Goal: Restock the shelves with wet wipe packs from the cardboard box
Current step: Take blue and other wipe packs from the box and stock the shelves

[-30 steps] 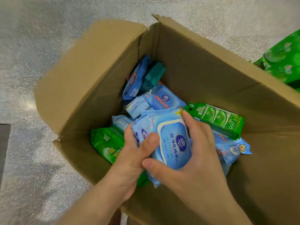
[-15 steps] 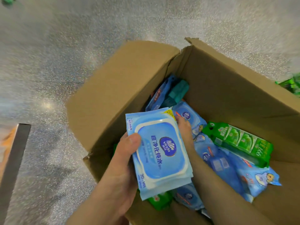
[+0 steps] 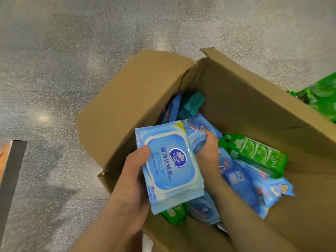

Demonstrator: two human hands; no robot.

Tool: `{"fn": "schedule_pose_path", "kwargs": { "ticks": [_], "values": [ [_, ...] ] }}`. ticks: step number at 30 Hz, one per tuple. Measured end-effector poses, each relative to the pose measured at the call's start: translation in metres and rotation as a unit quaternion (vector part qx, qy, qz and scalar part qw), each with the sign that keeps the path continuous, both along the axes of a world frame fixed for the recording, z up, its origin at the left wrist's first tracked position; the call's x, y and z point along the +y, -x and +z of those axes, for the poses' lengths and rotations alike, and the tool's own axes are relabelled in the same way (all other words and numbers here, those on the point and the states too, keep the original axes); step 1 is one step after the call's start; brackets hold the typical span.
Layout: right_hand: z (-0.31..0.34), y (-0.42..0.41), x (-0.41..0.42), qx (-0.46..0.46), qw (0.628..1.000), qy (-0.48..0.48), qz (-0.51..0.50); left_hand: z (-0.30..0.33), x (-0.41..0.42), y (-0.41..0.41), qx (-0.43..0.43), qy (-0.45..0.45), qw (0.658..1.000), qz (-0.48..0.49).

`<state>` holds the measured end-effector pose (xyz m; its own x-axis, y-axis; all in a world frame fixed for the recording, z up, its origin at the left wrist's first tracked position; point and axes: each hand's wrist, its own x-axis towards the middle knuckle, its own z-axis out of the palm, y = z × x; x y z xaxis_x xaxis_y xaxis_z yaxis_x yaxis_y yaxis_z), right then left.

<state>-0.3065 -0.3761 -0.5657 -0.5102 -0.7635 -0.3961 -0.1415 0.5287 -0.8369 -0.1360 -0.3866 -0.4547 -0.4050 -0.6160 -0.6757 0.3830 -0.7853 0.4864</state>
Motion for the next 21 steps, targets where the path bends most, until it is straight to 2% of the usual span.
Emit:
{"fn": "schedule_pose_path", "kwargs": {
  "ticks": [4, 12, 14, 17, 21],
  "values": [
    [0.077, 0.02, 0.063, 0.075, 0.991, 0.052, -0.094, 0.028, 0.007, 0.006, -0.002, -0.006, 0.999, -0.054],
    [0.262, 0.016, 0.157, 0.037, 0.946, 0.21, -0.243, 0.11, 0.043, 0.038, -0.004, 0.005, 0.984, -0.178],
    [0.296, 0.012, 0.187, 0.032, 0.918, 0.251, -0.306, 0.132, 0.057, 0.047, 0.015, 0.006, 0.974, -0.224],
    [0.337, 0.01, 0.242, -0.075, 0.828, 0.339, -0.44, 0.165, 0.084, 0.062, 0.041, 0.011, 0.955, -0.293],
    [0.37, 0.002, 0.305, -0.232, 0.75, 0.439, -0.437, 0.199, 0.134, 0.082, 0.059, 0.013, 0.92, -0.388]
  ]
}}
